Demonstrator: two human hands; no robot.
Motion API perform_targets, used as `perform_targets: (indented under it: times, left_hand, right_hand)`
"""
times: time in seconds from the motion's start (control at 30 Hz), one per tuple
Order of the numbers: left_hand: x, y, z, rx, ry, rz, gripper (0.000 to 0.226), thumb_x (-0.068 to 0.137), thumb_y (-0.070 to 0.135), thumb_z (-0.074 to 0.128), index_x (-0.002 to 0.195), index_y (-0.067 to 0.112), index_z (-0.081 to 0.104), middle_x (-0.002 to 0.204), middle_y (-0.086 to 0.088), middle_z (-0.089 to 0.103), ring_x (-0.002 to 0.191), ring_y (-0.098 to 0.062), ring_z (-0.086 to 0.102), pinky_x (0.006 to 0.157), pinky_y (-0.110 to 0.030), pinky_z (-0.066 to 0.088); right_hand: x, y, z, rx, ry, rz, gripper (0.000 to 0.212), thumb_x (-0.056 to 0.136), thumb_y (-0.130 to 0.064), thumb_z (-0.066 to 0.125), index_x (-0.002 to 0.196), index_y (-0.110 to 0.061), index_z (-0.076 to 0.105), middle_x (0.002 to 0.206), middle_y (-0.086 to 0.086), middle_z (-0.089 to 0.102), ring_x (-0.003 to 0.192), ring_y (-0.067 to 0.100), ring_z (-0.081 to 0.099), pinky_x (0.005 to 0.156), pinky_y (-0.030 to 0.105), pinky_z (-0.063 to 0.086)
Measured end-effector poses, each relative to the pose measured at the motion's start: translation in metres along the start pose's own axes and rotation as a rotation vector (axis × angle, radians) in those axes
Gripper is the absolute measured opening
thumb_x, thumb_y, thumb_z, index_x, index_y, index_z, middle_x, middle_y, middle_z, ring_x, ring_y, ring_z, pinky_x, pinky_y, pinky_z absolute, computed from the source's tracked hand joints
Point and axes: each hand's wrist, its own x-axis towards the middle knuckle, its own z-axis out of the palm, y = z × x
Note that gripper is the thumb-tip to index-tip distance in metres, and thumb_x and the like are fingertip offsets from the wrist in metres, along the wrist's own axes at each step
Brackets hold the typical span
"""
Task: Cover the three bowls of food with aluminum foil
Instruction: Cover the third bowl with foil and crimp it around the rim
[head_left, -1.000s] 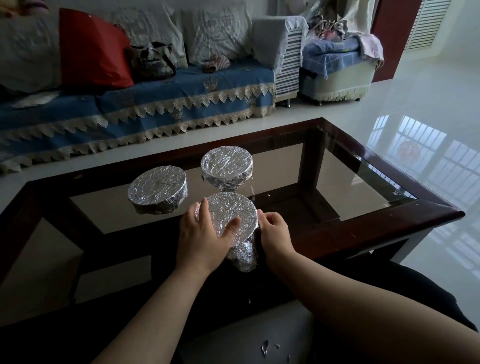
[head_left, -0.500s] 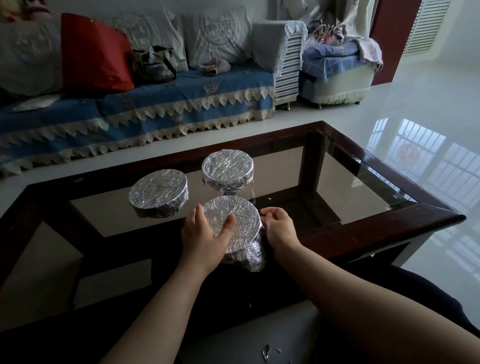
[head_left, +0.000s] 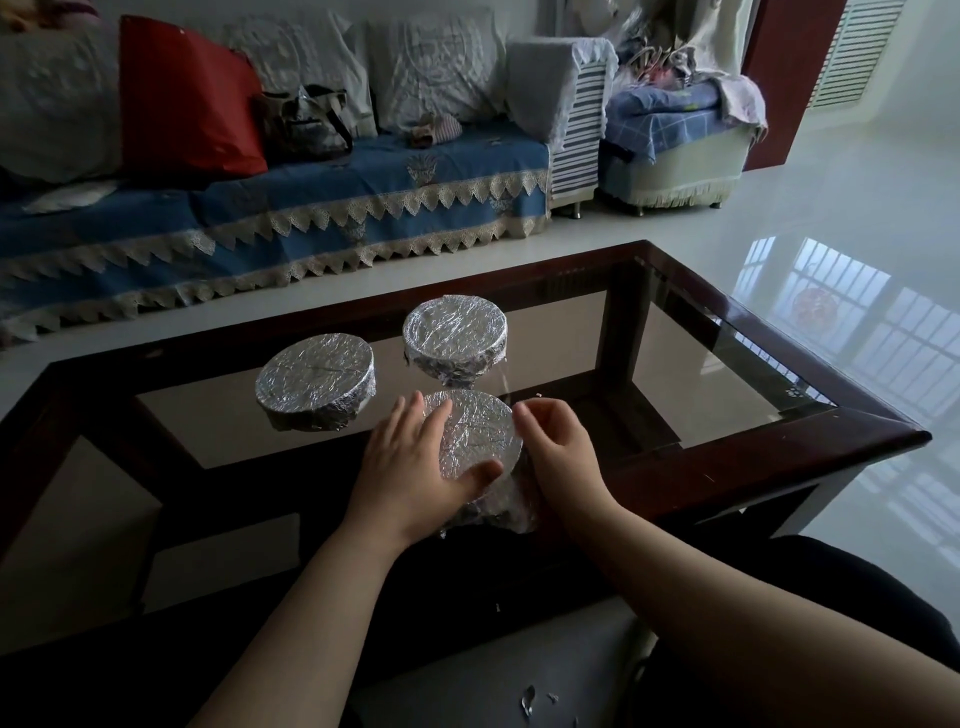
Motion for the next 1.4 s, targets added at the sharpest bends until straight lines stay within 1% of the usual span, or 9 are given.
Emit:
perform_targets:
  times: [0.07, 0.2, 0.47, 0.8, 0.97, 1.07, 1.17, 1.3, 1.4]
  left_hand:
    - [0.0, 0.0, 0.001, 0.0, -0.015, -0.017, 0.133, 0.044, 0.101, -0.001, 0.153, 0.026, 0.008, 0.161, -0.006, 0.001, 0.148, -0.019, -0.006, 0.118, -0.038, 0.001]
    - [-0.002, 0.002, -0.001, -0.007, -0.028, -0.038, 0.14, 0.038, 0.103, 0.001, 0.153, 0.023, 0.007, 0.161, -0.007, 0.0, 0.148, -0.02, -0.005, 0.117, -0.037, 0.001]
    - [-0.003, 0.004, -0.001, -0.014, -0.024, -0.051, 0.141, 0.036, 0.103, 0.001, 0.152, 0.023, 0.009, 0.161, -0.007, 0.0, 0.147, -0.02, -0.004, 0.117, -0.036, 0.001]
    - [-0.006, 0.01, 0.0, -0.014, 0.032, -0.114, 0.144, 0.036, 0.103, 0.0, 0.152, 0.018, 0.012, 0.16, -0.013, 0.008, 0.147, -0.026, 0.002, 0.117, -0.039, 0.003]
    - [-0.008, 0.017, 0.002, -0.005, 0.03, -0.188, 0.144, 0.038, 0.102, 0.003, 0.152, 0.014, 0.004, 0.16, -0.015, 0.004, 0.147, -0.027, -0.001, 0.117, -0.04, 0.002]
    - [-0.008, 0.023, 0.004, 0.016, 0.036, -0.231, 0.139, 0.045, 0.1, 0.004, 0.152, 0.012, 0.007, 0.159, -0.018, 0.005, 0.147, -0.03, 0.0, 0.117, -0.042, 0.004]
    - [-0.009, 0.032, 0.004, 0.03, 0.024, -0.29, 0.129, 0.052, 0.092, 0.007, 0.152, 0.011, 0.007, 0.159, -0.019, 0.004, 0.147, -0.031, 0.0, 0.117, -0.042, 0.004]
    - [-0.011, 0.031, -0.009, 0.044, -0.037, -0.286, 0.114, 0.064, 0.086, 0.006, 0.152, 0.015, 0.005, 0.159, -0.017, 0.008, 0.145, -0.034, 0.006, 0.116, -0.044, 0.01]
    - [-0.015, 0.023, -0.015, 0.127, -0.017, -0.248, 0.115, 0.062, 0.088, -0.002, 0.152, 0.015, 0.004, 0.157, -0.017, 0.016, 0.142, -0.035, 0.013, 0.114, -0.043, 0.015]
  right_hand:
    - [-0.007, 0.003, 0.002, 0.043, -0.043, 0.049, 0.022, 0.087, -0.033, 0.066, 0.101, -0.016, 0.063, 0.093, -0.005, 0.067, 0.085, 0.003, 0.063, 0.065, 0.012, 0.048]
    - [-0.012, 0.012, 0.003, 0.086, -0.014, 0.116, 0.025, 0.084, -0.038, 0.068, 0.096, -0.017, 0.063, 0.092, -0.003, 0.069, 0.085, 0.008, 0.065, 0.064, 0.017, 0.049]
    - [-0.013, 0.016, 0.007, 0.164, 0.072, 0.251, 0.03, 0.092, -0.034, 0.06, 0.071, -0.014, 0.051, 0.06, -0.002, 0.054, 0.053, 0.008, 0.049, 0.052, 0.021, 0.042]
    - [0.001, 0.014, 0.017, 0.258, 0.078, 0.406, 0.02, 0.091, -0.027, 0.062, 0.08, -0.012, 0.056, 0.07, 0.006, 0.062, 0.066, 0.022, 0.058, 0.071, 0.042, 0.053]
    - [0.016, 0.013, 0.009, 0.164, 0.085, 0.366, 0.011, 0.088, -0.013, 0.065, 0.094, -0.017, 0.058, 0.099, 0.005, 0.068, 0.088, 0.018, 0.067, 0.083, 0.039, 0.057]
    - [0.009, 0.007, 0.006, 0.026, 0.153, 0.176, 0.01, 0.092, -0.025, 0.059, 0.099, -0.017, 0.058, 0.097, 0.001, 0.066, 0.088, 0.013, 0.064, 0.083, 0.034, 0.055]
    - [-0.011, 0.008, 0.008, -0.083, 0.047, -0.007, 0.011, 0.093, -0.03, 0.057, 0.1, -0.022, 0.058, 0.095, -0.007, 0.065, 0.091, 0.006, 0.061, 0.082, 0.025, 0.049]
    - [-0.019, 0.016, 0.005, -0.184, -0.02, -0.084, 0.024, 0.095, -0.035, 0.053, 0.115, -0.023, 0.054, 0.109, -0.009, 0.063, 0.101, 0.006, 0.06, 0.088, 0.026, 0.049]
    - [-0.017, 0.014, 0.002, -0.189, -0.017, -0.068, 0.024, 0.095, -0.038, 0.05, 0.112, -0.022, 0.054, 0.101, -0.01, 0.063, 0.092, 0.007, 0.061, 0.082, 0.028, 0.05]
